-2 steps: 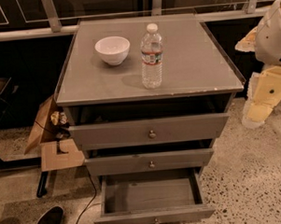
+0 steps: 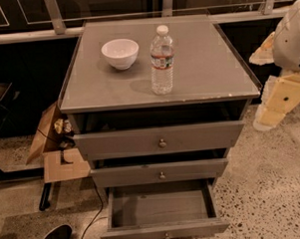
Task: Close bottom drawer
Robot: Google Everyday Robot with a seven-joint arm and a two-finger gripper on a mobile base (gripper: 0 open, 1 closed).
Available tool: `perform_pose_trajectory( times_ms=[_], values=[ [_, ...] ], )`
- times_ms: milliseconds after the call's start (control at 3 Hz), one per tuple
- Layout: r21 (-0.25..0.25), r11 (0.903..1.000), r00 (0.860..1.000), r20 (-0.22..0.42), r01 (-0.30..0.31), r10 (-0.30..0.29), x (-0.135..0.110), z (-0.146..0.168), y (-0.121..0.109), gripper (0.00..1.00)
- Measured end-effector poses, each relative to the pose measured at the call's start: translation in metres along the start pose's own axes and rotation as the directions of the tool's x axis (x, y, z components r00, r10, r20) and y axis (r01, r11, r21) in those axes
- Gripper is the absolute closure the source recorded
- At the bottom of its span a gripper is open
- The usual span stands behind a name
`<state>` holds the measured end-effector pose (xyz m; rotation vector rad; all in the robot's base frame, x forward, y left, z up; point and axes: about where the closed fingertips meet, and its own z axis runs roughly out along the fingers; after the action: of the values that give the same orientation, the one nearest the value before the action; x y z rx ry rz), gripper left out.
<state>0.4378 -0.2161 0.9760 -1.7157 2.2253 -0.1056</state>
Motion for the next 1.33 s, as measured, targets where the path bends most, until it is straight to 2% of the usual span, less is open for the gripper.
perform_pose_trajectory(
  times_ms=[333,667,1000,1333],
  values=[
    [0.012,0.9997,0.998,0.050,-0.023,0.022,-0.002,0.011,0.021,0.42],
    [-0.023,0.9934,0.987,0.110,-0.112,0.114,0.019,0.069,0.051,0.65],
    [-0.116,0.9738,0.961,0.175,-0.196,0.214,0.044,0.157,0.088,0.89],
    [-0.219,0.9376,0.917,0.238,-0.270,0.320,0.063,0.262,0.120,1.00]
  ],
)
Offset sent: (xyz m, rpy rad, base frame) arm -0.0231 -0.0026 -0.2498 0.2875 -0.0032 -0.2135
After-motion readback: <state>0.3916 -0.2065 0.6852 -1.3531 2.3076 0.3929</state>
